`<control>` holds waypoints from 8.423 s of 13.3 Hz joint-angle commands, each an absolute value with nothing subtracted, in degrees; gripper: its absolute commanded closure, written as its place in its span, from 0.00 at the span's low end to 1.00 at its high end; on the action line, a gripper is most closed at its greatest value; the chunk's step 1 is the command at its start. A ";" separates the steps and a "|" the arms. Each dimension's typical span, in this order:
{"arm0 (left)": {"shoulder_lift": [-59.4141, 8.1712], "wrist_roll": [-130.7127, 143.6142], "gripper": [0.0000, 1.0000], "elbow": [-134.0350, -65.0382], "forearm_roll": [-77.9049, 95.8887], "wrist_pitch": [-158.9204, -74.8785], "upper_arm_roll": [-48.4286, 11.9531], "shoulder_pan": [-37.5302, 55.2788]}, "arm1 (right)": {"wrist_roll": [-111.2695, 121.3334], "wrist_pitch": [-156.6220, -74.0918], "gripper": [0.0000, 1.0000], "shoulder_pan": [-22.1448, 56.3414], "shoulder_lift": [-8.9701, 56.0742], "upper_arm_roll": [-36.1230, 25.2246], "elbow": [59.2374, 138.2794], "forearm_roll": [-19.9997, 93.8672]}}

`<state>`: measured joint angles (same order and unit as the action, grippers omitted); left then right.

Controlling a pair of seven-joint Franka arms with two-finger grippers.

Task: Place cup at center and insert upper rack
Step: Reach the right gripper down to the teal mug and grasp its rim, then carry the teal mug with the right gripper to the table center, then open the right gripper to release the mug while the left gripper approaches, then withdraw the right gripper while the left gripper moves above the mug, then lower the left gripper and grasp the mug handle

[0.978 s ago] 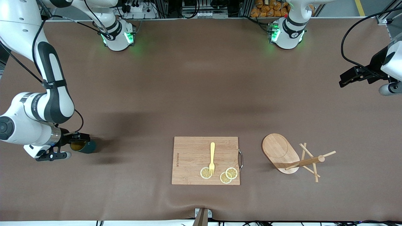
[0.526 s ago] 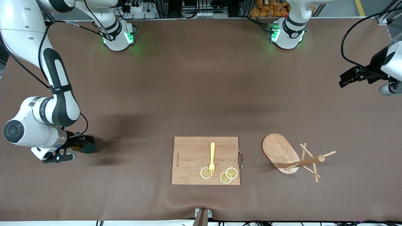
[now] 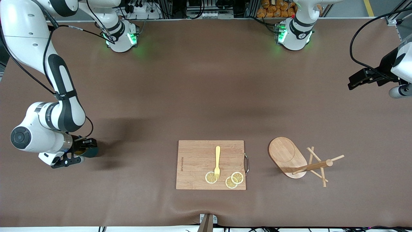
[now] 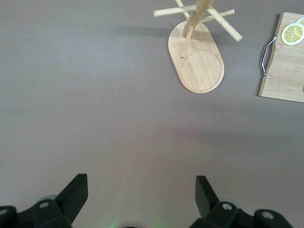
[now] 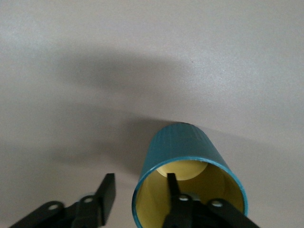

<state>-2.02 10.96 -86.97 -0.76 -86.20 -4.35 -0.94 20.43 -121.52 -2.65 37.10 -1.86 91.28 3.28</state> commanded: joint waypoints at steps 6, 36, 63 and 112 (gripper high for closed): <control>-0.44 10.02 0.00 -86.22 -0.26 -85.61 -4.31 -1.58 | 23.03 -117.42 1.00 -1.85 37.18 -1.67 90.09 3.25; -0.44 9.84 0.00 -85.69 -0.61 -85.69 -3.87 -1.76 | -17.91 -114.96 1.00 59.15 34.89 -0.97 89.21 3.95; -1.58 10.81 0.00 -85.78 -0.35 -87.71 -5.36 -0.18 | -31.64 -118.65 0.52 63.37 36.74 -0.88 88.16 -0.97; -43.94 134.90 0.02 -80.26 -37.18 -94.92 -18.28 59.24 | 0.35 -78.22 0.00 -1.23 1.41 -1.05 84.90 0.09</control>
<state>-41.59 133.32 -84.66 -35.93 -95.77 -18.81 58.85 1.48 -78.93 -0.57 1.43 -1.83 85.40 -0.24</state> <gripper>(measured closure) 0.022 0.000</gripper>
